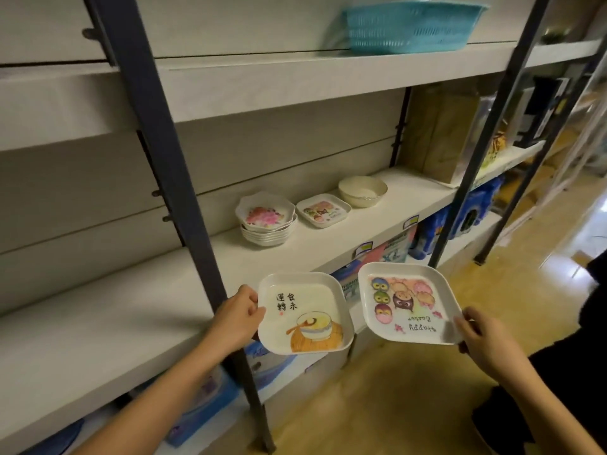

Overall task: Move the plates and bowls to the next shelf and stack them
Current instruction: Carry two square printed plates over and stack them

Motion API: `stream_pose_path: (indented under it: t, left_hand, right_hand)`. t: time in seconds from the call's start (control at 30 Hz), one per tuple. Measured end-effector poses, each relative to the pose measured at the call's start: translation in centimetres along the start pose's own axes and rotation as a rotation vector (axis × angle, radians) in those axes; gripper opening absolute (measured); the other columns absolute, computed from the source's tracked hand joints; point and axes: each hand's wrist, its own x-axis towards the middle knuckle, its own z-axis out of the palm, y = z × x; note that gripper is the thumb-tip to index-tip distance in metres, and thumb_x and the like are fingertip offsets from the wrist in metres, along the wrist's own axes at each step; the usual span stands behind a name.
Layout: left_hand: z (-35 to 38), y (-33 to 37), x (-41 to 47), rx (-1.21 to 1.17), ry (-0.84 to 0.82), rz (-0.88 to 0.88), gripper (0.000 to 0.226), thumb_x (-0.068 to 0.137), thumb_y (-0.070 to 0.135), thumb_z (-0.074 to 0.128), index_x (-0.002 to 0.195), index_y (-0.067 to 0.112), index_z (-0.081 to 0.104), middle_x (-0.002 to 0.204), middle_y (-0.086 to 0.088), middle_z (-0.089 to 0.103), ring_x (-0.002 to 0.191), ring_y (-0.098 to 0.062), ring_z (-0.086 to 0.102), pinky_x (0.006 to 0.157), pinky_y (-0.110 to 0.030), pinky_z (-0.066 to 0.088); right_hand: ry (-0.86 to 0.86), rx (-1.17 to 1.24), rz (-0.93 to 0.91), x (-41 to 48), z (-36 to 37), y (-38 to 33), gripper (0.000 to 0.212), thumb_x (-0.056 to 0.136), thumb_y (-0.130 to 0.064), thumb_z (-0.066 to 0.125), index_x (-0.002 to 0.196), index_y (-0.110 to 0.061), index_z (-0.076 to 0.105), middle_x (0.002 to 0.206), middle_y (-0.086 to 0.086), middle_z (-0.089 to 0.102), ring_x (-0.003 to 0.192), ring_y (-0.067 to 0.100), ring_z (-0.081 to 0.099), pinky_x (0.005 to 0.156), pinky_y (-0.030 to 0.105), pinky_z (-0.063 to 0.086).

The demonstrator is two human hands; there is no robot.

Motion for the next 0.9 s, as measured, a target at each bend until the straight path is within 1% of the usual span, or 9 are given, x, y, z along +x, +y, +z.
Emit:
stream_pose_path:
  t: [0.1, 0.2, 0.33, 0.4, 0.47, 0.6, 0.73, 0.83, 0.9]
  left_hand:
    - [1.3, 1.7, 3.5, -0.031, 0.015, -0.008, 0.006, 0.091, 0.020, 0.051, 0.092, 0.016, 0.046, 0.093, -0.012, 0.068, 0.086, -0.028, 0.066, 0.079, -0.044, 0.056]
    - [2.3, 3.2, 7.8, -0.057, 0.053, -0.010, 0.008, 0.090, 0.020, 0.050, 0.094, 0.014, 0.047, 0.092, -0.010, 0.068, 0.088, -0.027, 0.065, 0.079, -0.042, 0.055]
    - [3.2, 5.8, 13.3, -0.074, 0.112, -0.029, 0.008, 0.091, 0.018, 0.050, 0.093, 0.015, 0.043, 0.089, -0.005, 0.064, 0.086, -0.021, 0.057, 0.056, -0.021, 0.039]
    - [3.5, 7.0, 15.8, -0.086, 0.134, -0.030, 0.009, 0.091, 0.016, 0.050, 0.093, 0.015, 0.041, 0.082, 0.001, 0.058, 0.083, -0.017, 0.053, 0.052, -0.017, 0.032]
    - [3.9, 7.6, 18.0, -0.091, 0.161, -0.042, 0.009, 0.091, 0.014, 0.051, 0.092, 0.013, 0.042, 0.079, -0.001, 0.058, 0.081, -0.019, 0.056, 0.054, -0.023, 0.039]
    - [4.6, 8.0, 21.3, -0.108, 0.197, -0.094, 0.010, 0.089, 0.015, 0.053, 0.090, 0.010, 0.044, 0.078, -0.011, 0.063, 0.077, -0.027, 0.062, 0.070, -0.039, 0.051]
    - [4.9, 9.0, 23.9, -0.073, 0.250, -0.129, 0.011, 0.089, 0.015, 0.054, 0.091, 0.011, 0.044, 0.078, -0.007, 0.061, 0.078, -0.026, 0.062, 0.069, -0.038, 0.052]
    - [5.6, 10.0, 25.9, -0.047, 0.289, -0.174, 0.009, 0.090, 0.016, 0.054, 0.091, 0.010, 0.047, 0.081, -0.006, 0.060, 0.078, -0.023, 0.058, 0.066, -0.030, 0.039]
    - [6.0, 10.8, 27.5, -0.050, 0.321, -0.212, 0.013, 0.089, 0.014, 0.054, 0.097, 0.004, 0.055, 0.084, -0.009, 0.063, 0.083, -0.027, 0.061, 0.068, -0.029, 0.039]
  right_hand:
    - [0.009, -0.031, 0.009, 3.3, -0.7, 0.8, 0.015, 0.095, -0.019, 0.047, 0.082, -0.015, 0.053, 0.062, 0.006, 0.062, 0.058, 0.023, 0.060, 0.061, 0.043, 0.052]
    - [0.009, -0.059, -0.006, 7.6, -1.3, 0.9, 0.014, 0.095, -0.020, 0.046, 0.091, -0.010, 0.056, 0.065, 0.007, 0.062, 0.060, 0.022, 0.060, 0.061, 0.039, 0.052]
    - [0.010, -0.071, -0.044, 14.1, -2.6, -0.6, 0.015, 0.095, -0.020, 0.045, 0.096, -0.009, 0.056, 0.067, 0.006, 0.060, 0.061, 0.019, 0.059, 0.053, 0.027, 0.046]
    - [0.019, -0.075, -0.082, 16.9, -2.8, -1.2, 0.015, 0.095, -0.020, 0.045, 0.097, -0.010, 0.057, 0.068, 0.005, 0.059, 0.061, 0.017, 0.059, 0.052, 0.023, 0.043]
    - [0.018, -0.064, -0.120, 19.2, -2.6, -1.6, 0.016, 0.095, -0.019, 0.045, 0.095, -0.009, 0.057, 0.067, 0.004, 0.059, 0.060, 0.015, 0.058, 0.050, 0.021, 0.040]
    - [-0.041, -0.035, -0.125, 22.8, -1.8, -1.9, 0.018, 0.095, -0.018, 0.044, 0.095, -0.006, 0.058, 0.070, 0.006, 0.058, 0.062, 0.018, 0.057, 0.052, 0.024, 0.043]
    - [-0.109, -0.030, -0.152, 27.1, -1.5, -2.0, 0.025, 0.095, -0.019, 0.045, 0.107, -0.001, 0.057, 0.071, 0.005, 0.057, 0.062, 0.015, 0.056, 0.052, 0.020, 0.039]
    - [-0.161, -0.010, -0.171, 31.1, -1.7, -2.3, 0.023, 0.095, -0.020, 0.044, 0.100, -0.003, 0.058, 0.073, 0.006, 0.057, 0.065, 0.017, 0.057, 0.056, 0.023, 0.042]
    - [-0.191, -0.001, -0.210, 33.9, -1.9, -2.5, 0.022, 0.095, -0.022, 0.044, 0.097, -0.005, 0.058, 0.072, 0.005, 0.058, 0.065, 0.017, 0.057, 0.058, 0.024, 0.043]
